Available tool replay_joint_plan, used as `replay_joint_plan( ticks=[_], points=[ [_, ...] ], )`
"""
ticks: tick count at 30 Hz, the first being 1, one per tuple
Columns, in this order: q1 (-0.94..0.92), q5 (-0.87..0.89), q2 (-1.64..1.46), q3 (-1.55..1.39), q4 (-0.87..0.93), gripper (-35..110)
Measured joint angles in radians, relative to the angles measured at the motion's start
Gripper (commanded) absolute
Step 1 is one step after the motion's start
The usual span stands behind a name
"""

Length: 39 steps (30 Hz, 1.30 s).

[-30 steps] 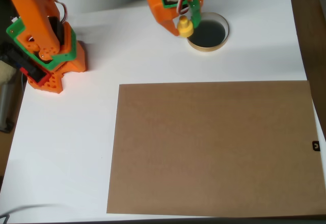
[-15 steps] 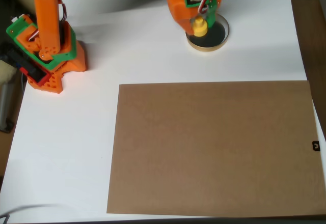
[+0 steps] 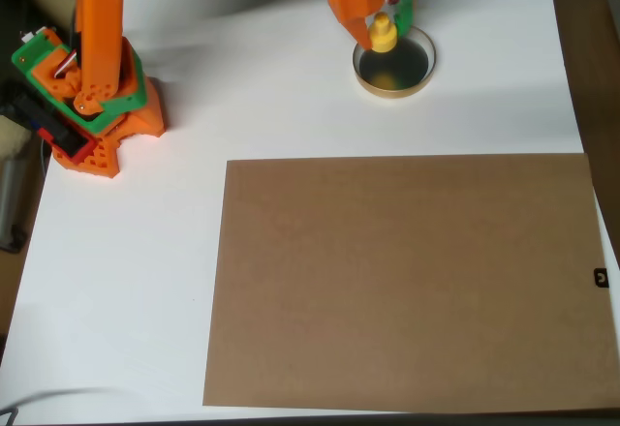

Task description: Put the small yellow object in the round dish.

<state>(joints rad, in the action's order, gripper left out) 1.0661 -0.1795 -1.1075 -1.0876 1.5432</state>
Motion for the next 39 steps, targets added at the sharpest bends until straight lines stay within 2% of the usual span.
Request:
replay_joint_plan(
  ticks=[13,25,29,39],
  points=[
    [0.025,0.0,0.092,0.023,-0.054,-1],
    [-0.044,-0.009,0.124,0.049,-0.057,0],
    [-0.051,0.0,0.126,0.054,-0.057,10],
    [-0.023,0.003,0.133,0.08,-0.049,24]
  ],
)
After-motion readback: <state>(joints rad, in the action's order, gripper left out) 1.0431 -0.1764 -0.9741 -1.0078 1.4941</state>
